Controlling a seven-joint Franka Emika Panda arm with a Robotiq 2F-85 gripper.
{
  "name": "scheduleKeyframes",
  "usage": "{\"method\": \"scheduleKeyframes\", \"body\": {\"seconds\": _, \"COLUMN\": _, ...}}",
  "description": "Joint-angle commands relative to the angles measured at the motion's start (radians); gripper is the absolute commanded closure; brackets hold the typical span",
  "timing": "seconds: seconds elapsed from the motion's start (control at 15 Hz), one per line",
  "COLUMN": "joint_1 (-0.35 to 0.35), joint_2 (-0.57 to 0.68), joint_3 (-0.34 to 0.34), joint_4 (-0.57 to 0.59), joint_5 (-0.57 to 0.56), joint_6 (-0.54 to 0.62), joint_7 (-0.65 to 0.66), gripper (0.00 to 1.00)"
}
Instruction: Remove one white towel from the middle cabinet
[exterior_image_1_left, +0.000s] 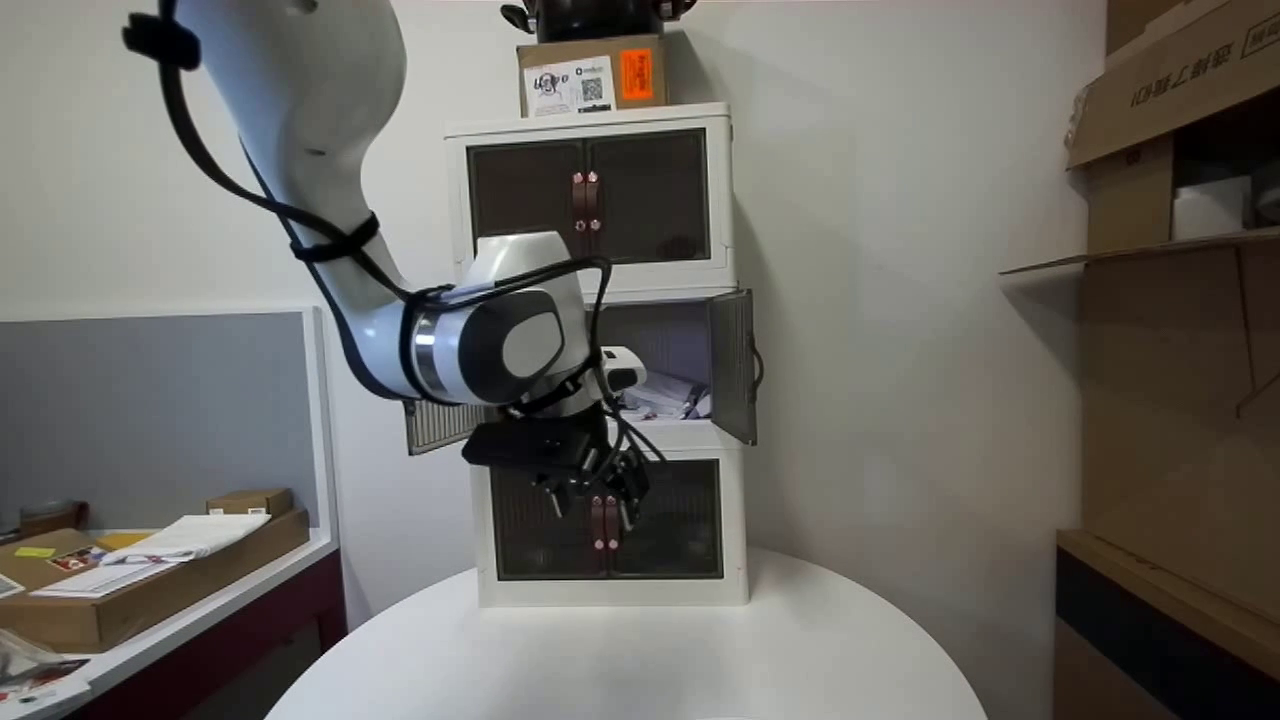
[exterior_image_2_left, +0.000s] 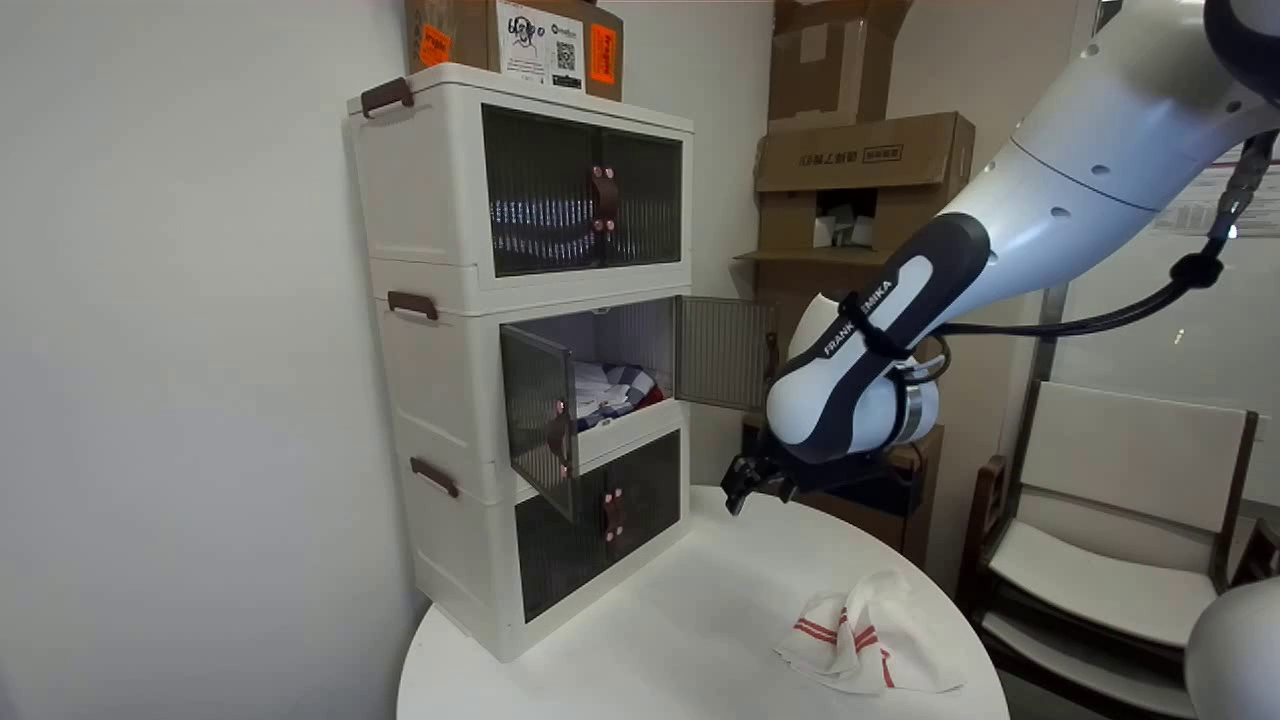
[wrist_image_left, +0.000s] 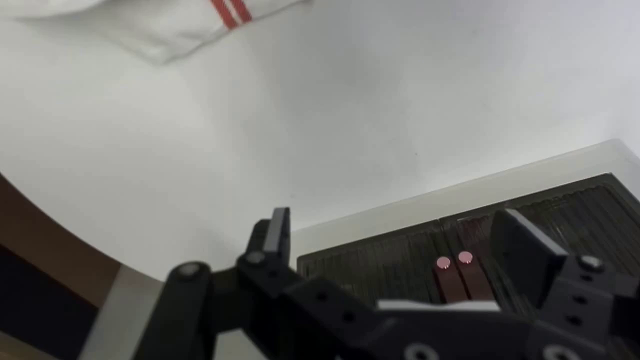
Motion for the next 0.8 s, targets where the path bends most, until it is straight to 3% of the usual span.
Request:
{"method": "scheduleKeyframes", "body": {"seconds": 0.0, "joint_1": -0.218, "joint_2": 0.073, "joint_3": 0.240, "joint_4": 0.111, "joint_5": 0.140, "joint_6": 0.004, "joint_7": -0.269, "gripper": 0.00}}
{"method": "scheduleKeyframes", "body": {"seconds": 0.2, "joint_1": -0.410, "joint_2": 0.130, "joint_3": 0.475, "joint_4": 0.198, "joint_5": 0.326, "joint_6": -0.059, "joint_7": -0.486, "gripper": 0.00}}
{"method": "scheduleKeyframes", "body": {"seconds": 0.47, "joint_1": -0.713, "joint_2": 0.115, "joint_3": 0.778, "joint_4": 0.281, "joint_5": 0.552, "joint_6": -0.338, "joint_7": -0.627, "gripper": 0.00}}
{"method": "scheduleKeyframes", "body": {"seconds": 0.6, "joint_1": -0.870, "joint_2": 0.076, "joint_3": 0.905, "joint_4": 0.308, "joint_5": 0.556, "joint_6": -0.479, "joint_7": -0.599, "gripper": 0.00}}
{"method": "scheduleKeyframes", "body": {"seconds": 0.73, "joint_1": -1.022, "joint_2": 0.075, "joint_3": 1.035, "joint_4": 0.325, "joint_5": 0.493, "joint_6": -0.535, "joint_7": -0.555, "gripper": 0.00}}
